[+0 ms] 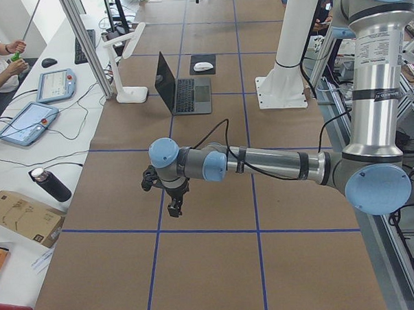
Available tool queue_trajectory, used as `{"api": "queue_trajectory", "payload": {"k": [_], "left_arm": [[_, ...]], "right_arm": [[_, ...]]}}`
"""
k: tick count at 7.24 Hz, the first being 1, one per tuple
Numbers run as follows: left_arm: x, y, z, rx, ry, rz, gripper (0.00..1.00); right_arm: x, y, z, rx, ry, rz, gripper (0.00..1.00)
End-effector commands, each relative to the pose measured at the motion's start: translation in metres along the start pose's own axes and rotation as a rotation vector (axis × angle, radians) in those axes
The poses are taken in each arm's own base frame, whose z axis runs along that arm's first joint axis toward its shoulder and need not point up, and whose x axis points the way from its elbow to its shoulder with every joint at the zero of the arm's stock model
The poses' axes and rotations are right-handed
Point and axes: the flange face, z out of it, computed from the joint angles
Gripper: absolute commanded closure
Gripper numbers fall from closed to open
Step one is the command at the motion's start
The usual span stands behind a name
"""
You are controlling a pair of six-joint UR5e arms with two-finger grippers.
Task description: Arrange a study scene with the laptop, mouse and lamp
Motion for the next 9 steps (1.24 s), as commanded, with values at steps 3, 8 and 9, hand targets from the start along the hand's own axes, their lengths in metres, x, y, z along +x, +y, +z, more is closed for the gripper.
{"api": "queue_trajectory", "payload": {"k": [3, 8, 9], "left_arm": [[0.002, -0.001, 0.0, 0.0, -0.001, -0.009, 0.01], [-0.012, 0.011, -0.003, 0.007, -0.001, -0.127, 0.01], [-0.016, 0.013, -0.004, 0.009, -0.003, -0.135, 0.01]], "right_arm": [[-0.003, -0.002, -0.003, 0.006, -0.002, 0.001, 0.01], [-0.006, 0.001, -0.002, -0.004, -0.041, 0.01, 0.01], [-0.004, 0.001, -0.001, -0.003, -0.033, 0.011, 0.01]]}}
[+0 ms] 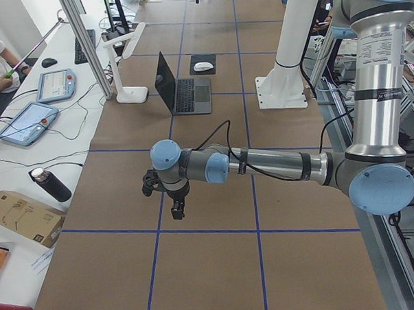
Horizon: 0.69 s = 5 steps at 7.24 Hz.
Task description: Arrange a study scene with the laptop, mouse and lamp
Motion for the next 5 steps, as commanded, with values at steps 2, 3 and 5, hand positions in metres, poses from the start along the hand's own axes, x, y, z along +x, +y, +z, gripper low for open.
{"api": "queue_trajectory", "payload": {"k": [2, 3, 5], "left_arm": [[-0.0093, 0.0036, -0.0043, 0.009, -0.002, -0.022, 0.01], [-0.0109, 0.0038, -0.0059, 0.012, -0.002, -0.026, 0.01], [-0.0102, 0.0031, -0.0074, 0.015, 0.0, -0.025, 0.01]], "right_arm": [[0.0005, -0.0009, 0.0003, 0.0, 0.003, 0.002, 0.01], [0.0002, -0.0023, 0.0001, 0.002, 0.005, 0.0, 0.01], [0.0028, -0.0006, 0.0025, -0.004, 0.006, 0.004, 0.01]]}}
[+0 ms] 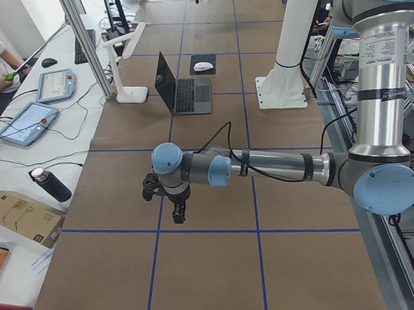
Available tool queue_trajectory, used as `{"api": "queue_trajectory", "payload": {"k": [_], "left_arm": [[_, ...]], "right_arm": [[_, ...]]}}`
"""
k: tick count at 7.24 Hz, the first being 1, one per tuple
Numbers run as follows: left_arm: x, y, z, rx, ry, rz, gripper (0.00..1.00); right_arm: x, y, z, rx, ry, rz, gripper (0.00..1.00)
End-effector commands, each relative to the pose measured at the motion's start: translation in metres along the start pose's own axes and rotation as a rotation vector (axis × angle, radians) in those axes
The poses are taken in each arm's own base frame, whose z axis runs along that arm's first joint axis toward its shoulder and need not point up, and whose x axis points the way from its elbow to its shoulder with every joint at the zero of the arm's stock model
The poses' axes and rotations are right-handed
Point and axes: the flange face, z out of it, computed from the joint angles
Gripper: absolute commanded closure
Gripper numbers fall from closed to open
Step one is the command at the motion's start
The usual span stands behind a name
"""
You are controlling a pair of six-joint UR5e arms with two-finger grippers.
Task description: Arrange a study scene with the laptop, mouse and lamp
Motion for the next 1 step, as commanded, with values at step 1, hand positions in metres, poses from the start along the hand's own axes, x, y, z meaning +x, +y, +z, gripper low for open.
{"api": "queue_trajectory", "payload": {"k": [1], "left_arm": [[0.0013, -0.002, -0.0036, 0.008, 0.001, 0.002, 0.01]], "right_arm": [[0.0011, 0.001, 0.0011, -0.003, -0.001, 0.001, 0.01]]}}
